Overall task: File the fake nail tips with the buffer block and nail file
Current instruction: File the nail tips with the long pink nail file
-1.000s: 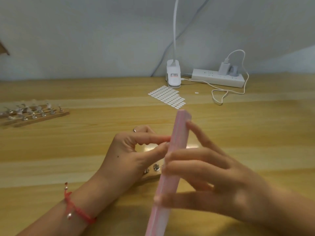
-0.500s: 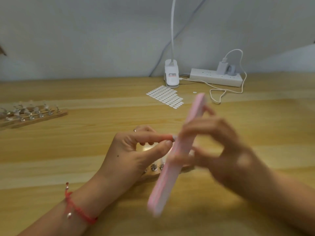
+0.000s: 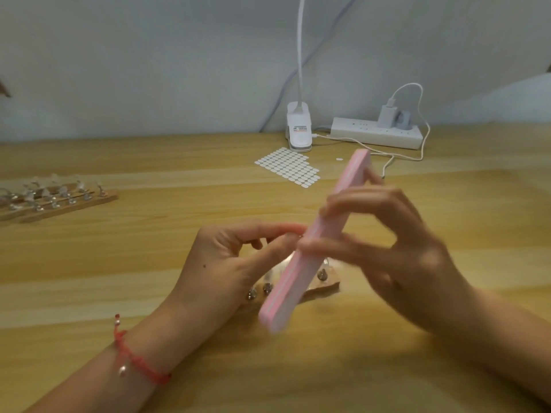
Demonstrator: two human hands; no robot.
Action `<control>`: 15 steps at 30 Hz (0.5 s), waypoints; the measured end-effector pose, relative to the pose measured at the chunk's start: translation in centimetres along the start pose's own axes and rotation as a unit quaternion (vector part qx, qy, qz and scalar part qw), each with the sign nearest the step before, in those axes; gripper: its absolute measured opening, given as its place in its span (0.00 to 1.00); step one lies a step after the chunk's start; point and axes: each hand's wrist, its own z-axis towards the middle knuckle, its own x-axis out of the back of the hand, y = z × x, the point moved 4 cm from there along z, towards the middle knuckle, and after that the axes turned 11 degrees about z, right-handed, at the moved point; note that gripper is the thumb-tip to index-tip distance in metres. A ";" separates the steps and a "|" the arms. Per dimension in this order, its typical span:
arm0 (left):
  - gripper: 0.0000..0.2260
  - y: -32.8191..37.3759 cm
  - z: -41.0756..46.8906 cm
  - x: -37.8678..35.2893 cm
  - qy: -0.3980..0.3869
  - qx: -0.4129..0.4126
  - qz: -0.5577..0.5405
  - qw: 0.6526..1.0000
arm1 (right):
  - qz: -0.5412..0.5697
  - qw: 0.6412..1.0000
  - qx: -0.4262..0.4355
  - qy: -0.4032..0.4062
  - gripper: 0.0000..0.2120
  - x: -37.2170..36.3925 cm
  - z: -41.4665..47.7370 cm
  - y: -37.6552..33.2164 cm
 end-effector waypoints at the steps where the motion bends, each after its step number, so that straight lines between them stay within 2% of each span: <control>1: 0.08 0.0 0.0 0.0 0.010 0.006 -0.007 1.000 | -0.027 0.999 -0.022 0.014 0.19 0.7 0.0 1.1; 4: 0.06 -0.2 0.2 0.1 0.028 0.011 -0.068 0.997 | -0.056 0.993 -0.088 0.055 0.22 1.9 -0.2 2.9; 6: 0.08 0.0 0.2 0.0 0.018 0.004 -0.108 0.994 | -0.007 0.991 -0.115 0.074 0.21 2.0 -0.3 3.1; 9: 0.09 0.2 0.1 -0.1 0.002 0.002 -0.132 0.991 | 0.092 0.993 -0.073 0.031 0.22 -0.1 -0.5 0.7; 12: 0.09 0.3 0.1 -0.2 -0.001 -0.026 -0.104 0.994 | 0.090 0.995 -0.025 -0.020 0.24 -1.4 -0.4 -0.9; 15: 0.11 0.1 -0.1 -0.3 -0.001 -0.051 -0.065 0.997 | 0.071 0.991 -0.108 0.035 0.23 -0.2 0.0 1.2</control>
